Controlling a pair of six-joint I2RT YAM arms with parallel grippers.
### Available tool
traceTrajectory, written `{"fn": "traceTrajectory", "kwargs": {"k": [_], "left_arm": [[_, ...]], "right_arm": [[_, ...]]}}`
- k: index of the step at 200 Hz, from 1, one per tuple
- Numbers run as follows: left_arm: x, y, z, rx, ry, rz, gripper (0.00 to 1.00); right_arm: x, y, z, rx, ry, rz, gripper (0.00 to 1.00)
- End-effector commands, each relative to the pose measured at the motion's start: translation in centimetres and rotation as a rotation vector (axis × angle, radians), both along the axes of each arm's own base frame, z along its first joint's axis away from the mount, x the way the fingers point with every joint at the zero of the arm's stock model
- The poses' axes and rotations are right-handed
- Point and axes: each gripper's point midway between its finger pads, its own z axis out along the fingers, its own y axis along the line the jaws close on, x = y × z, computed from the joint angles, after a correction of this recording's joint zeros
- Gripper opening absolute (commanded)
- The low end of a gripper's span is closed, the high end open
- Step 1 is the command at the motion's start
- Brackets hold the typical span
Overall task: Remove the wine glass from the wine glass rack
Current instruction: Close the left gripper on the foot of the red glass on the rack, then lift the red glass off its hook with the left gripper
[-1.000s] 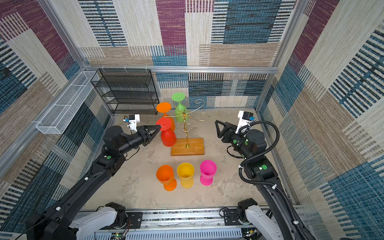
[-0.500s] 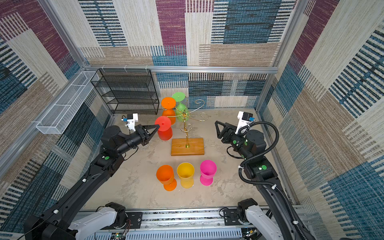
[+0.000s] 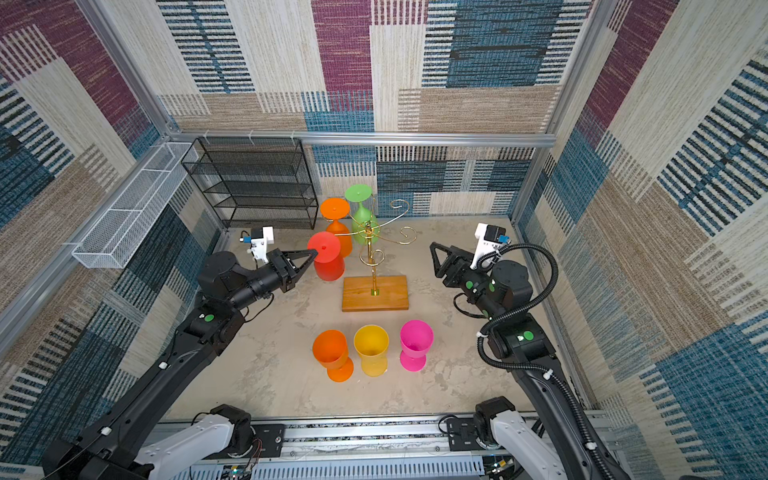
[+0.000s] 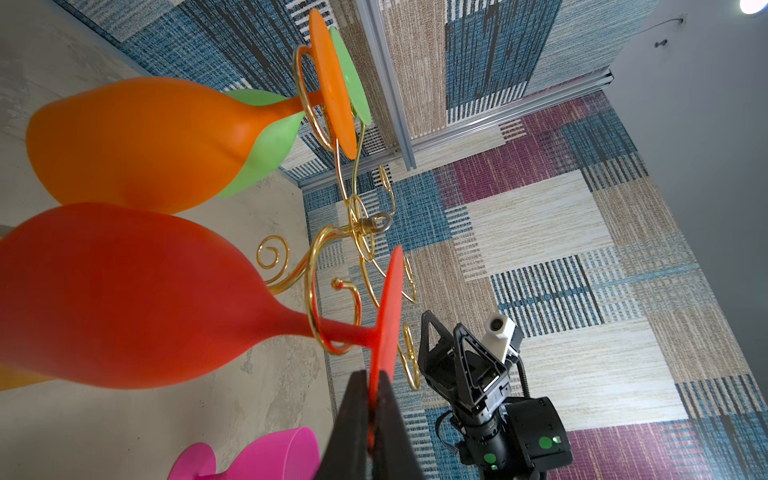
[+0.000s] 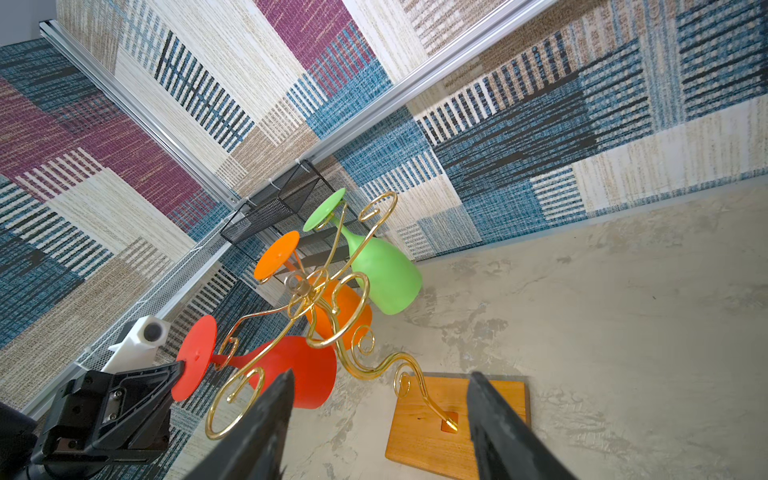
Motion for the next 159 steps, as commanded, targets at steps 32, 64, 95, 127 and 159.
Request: {"fn": "traceTrajectory", "kwargs": {"k": [32, 64, 95, 127, 159], "left_arm": [[-0.5, 0.8, 1.7, 0.001, -0.038, 0.026, 0.00], [-0.5, 1.0, 2.1, -0.006, -0.041, 0.033, 0.00], [-0.2, 1.1, 2.4, -0.008, -0.045, 0.039, 0.00], [0.5, 0.8, 2.4, -0.017, -0.038, 0.032, 0.00], [1.1, 0.6, 2.3, -0.046, -0.019, 0.026, 0.00]], "right_arm": [[0.0, -0.1, 0.7, 0.012, -0.037, -0.009, 0.67], [0.0, -0.2, 0.8, 0.012, -0.039, -0.011, 0.67], [-0.1, -0.2, 0.7, 0.009, -0.039, -0.012, 0.67], [-0.1, -0.3, 0.7, 0.008, -0.041, -0.015, 0.67], [-0.1, -0.3, 0.7, 0.005, -0.042, -0.013, 0.67]]}}
